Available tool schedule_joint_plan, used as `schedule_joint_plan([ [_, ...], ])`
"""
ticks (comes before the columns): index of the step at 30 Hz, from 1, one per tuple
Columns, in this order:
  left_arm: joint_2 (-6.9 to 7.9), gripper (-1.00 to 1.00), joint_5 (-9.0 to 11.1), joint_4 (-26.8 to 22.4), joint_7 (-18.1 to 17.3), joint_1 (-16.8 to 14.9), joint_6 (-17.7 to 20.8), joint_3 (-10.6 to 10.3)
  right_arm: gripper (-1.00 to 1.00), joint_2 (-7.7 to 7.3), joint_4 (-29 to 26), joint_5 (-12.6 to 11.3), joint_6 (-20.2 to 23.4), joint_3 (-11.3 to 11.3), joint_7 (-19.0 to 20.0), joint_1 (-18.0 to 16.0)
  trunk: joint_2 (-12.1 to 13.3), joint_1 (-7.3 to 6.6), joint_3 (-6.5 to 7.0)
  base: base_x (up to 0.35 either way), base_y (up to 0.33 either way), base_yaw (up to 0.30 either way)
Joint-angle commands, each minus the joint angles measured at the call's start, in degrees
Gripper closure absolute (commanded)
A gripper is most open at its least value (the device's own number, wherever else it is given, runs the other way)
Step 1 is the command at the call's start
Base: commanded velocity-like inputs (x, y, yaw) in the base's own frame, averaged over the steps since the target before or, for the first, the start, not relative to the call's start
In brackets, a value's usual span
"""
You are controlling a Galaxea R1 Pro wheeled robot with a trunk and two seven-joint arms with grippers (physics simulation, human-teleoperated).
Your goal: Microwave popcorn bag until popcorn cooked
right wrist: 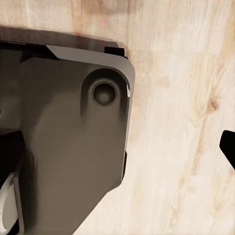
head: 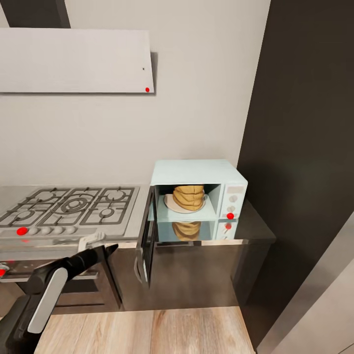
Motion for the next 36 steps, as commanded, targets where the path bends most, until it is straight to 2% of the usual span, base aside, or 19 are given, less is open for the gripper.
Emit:
schedule_joint_plan([
  [1, -0.09, -1.0, 0.25, -0.03, 0.08, -0.19, 0.3, -0.04, -1.0, 0.01, 0.18, 0.57, -0.25, -0.49, -0.04, -0.09, -0.08, 0.02, -0.09, 0.0, 0.0, 0.0],
  [7, -0.34, -1.0, 0.25, 0.16, 0.15, -0.32, 0.28, -0.49, -1.0, 0.27, 0.18, 0.5, -0.8, -0.55, -0.1, -0.08, -0.08, 0.02, -0.08, 0.0, 0.0, -0.007],
  [8, -0.38, -1.0, 0.2, 0.37, 0.28, -0.32, 0.26, -1.06, -1.0, 0.4, 0.18, 0.49, -0.82, -0.56, -0.24, -0.08, -0.08, 0.02, -0.07, 0.0, 0.0, -0.108],
  [13, -0.41, -1.0, -0.86, 0.55, 0.62, -0.33, 0.25, -10.05, -1.0, 0.53, 0.18, 0.5, -0.81, -0.57, -0.33, -0.09, -0.08, 0.02, 0.06, 0.0, 0.0, -0.198],
  [15, -0.37, -1.0, -0.98, 0.58, 0.61, -0.33, 0.29, -10.81, -1.0, 0.55, 0.18, 0.49, -0.82, -0.58, -0.31, -0.09, -0.08, 0.02, 0.09, 0.0, 0.0, -0.227],
  [24, -0.43, -1.0, -0.98, 0.0, 0.03, -0.33, 0.51, -11.45, -1.0, 0.56, 0.18, 0.48, -0.85, -0.58, -0.39, -0.09, -0.08, 0.02, 0.1, 0.0, 0.0, -0.234],
  [28, -0.92, -1.0, -0.98, -0.17, -0.09, -0.33, 0.46, -11.55, -1.0, 0.58, 0.18, 0.48, -0.85, -0.58, -0.39, -0.09, -0.08, 0.02, 0.1, 0.0, 0.0, -0.235],
  [29, -1.38, -1.0, -1.01, -0.18, 0.01, -0.33, 0.45, -11.58, -1.0, 0.57, 0.18, 0.48, -0.85, -0.58, -0.39, -0.09, -0.08, 0.02, 0.1, 0.0, 0.0, -0.236],
  [32, -4.43, -1.0, -1.13, -0.2, 0.53, -0.33, 0.4, -11.7, -1.0, 0.57, 0.18, 0.48, -0.85, -0.58, -0.39, -0.09, -0.08, 0.02, 0.1, 0.0, 0.0, -0.237],
  [35, -6.16, -1.0, -1.27, -0.19, 0.77, -0.33, 0.27, -11.73, -1.0, 0.45, 0.18, 0.48, -0.85, -0.58, -0.39, -0.09, -0.08, 0.02, 0.1, 0.0, 0.0, -0.237],
  [36, -6.62, -1.0, -1.86, -0.21, 0.96, -0.33, 0.16, -11.7, -1.0, 0.46, 0.18, 0.48, -0.85, -0.58, -0.39, -0.09, -0.08, 0.02, 0.1, 0.0, 0.0, -0.238],
])
